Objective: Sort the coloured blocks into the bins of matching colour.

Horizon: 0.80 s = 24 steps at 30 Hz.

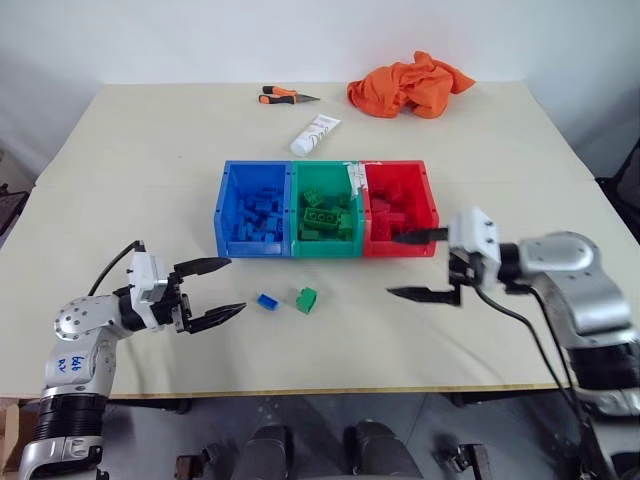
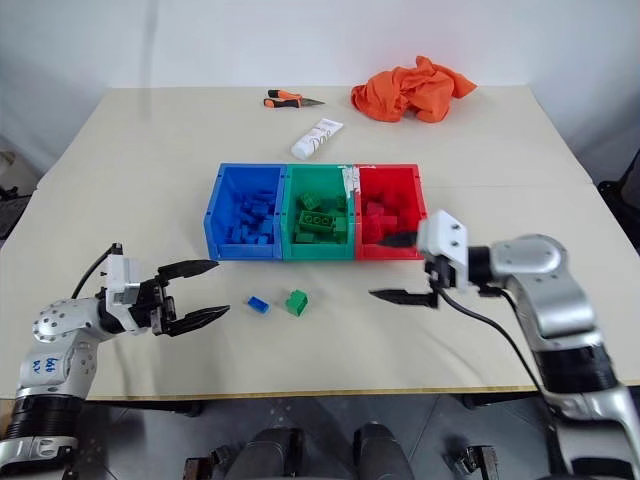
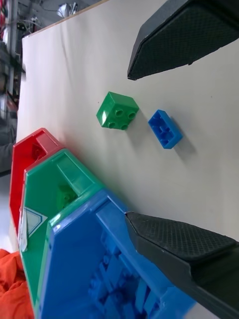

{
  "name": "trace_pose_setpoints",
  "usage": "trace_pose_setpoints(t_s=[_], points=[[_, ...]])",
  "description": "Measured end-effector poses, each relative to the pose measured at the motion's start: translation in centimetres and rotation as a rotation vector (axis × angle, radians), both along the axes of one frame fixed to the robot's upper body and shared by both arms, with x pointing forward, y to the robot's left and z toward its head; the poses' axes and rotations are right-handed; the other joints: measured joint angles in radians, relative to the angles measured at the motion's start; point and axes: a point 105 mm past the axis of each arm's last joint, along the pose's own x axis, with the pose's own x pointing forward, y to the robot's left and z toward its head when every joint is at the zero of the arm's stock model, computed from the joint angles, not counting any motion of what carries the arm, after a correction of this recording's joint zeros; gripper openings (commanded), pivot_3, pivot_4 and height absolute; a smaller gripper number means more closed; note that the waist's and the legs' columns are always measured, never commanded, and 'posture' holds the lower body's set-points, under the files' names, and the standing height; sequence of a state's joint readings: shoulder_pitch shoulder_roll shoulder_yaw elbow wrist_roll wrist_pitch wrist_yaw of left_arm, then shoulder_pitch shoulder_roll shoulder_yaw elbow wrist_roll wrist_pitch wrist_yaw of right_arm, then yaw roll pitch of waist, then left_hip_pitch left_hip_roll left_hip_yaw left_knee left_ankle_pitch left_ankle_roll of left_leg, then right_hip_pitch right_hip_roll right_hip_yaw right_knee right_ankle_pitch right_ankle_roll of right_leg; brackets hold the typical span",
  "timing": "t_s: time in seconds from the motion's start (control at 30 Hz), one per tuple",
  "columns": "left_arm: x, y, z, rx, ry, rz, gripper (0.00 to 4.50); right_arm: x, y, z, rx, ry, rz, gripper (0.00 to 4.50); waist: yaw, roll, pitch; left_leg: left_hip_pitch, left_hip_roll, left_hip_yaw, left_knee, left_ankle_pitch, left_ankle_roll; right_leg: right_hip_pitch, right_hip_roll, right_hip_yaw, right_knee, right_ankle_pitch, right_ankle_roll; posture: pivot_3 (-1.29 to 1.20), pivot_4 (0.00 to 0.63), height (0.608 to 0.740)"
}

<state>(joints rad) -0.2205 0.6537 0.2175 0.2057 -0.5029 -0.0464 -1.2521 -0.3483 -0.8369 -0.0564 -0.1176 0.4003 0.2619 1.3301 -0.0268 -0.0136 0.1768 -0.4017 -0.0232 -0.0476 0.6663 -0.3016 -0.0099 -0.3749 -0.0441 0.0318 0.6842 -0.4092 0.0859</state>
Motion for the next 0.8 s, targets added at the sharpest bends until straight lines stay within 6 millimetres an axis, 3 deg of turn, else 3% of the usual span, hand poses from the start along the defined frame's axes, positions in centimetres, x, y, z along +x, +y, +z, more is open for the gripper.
trace_pose_setpoints(t_s=[0.2,0.4,0.57,0.67,0.8], points=[[-0.7,0.1,-0.7,0.006,0.023,0.013,4.5,-2.3,-3.7,-0.9,-0.028,0.071,-0.047,4.46,-0.005,0.0,0.0,0.002,0.0,0.003,0.0,-0.002,0.003,0.001,0.0,0.002,0.001,0.0,0.0,0.0,0.15,0.74],[-2.0,-0.5,-1.0,0.019,0.05,0.06,4.5,-2.0,-4.1,-0.1,-0.006,0.052,-0.042,4.46,-0.002,0.0,0.0,0.002,0.0,0.002,0.0,-0.002,0.004,0.002,0.0,0.002,0.0,0.0,0.0,0.0,0.15,0.74],[-3.2,-2.4,0.1,0.065,0.043,0.083,4.5,-1.7,-3.9,-0.7,-0.006,0.08,-0.036,4.46,0.004,0.0,0.0,0.002,0.0,0.002,0.0,-0.003,0.005,0.003,0.0,0.002,-0.002,0.0,0.0,0.0,0.15,0.74],[-2.5,-4.4,1.4,0.028,0.058,0.178,4.5,-1.4,-4.0,-1.0,-0.009,0.098,-0.036,4.46,0.009,0.0,0.0,0.003,0.0,0.002,0.001,-0.003,0.005,0.005,0.0,0.002,-0.003,0.0,0.0,0.0,0.15,0.74],[-2.5,-7.0,0.0,0.106,0.201,0.163,4.5,-1.1,-3.7,-0.5,-0.015,0.081,-0.025,4.46,0.009,0.0,0.0,0.003,0.0,0.002,0.0,-0.003,0.005,0.004,0.001,0.002,-0.003,0.0,0.0,0.0,0.15,0.74]])
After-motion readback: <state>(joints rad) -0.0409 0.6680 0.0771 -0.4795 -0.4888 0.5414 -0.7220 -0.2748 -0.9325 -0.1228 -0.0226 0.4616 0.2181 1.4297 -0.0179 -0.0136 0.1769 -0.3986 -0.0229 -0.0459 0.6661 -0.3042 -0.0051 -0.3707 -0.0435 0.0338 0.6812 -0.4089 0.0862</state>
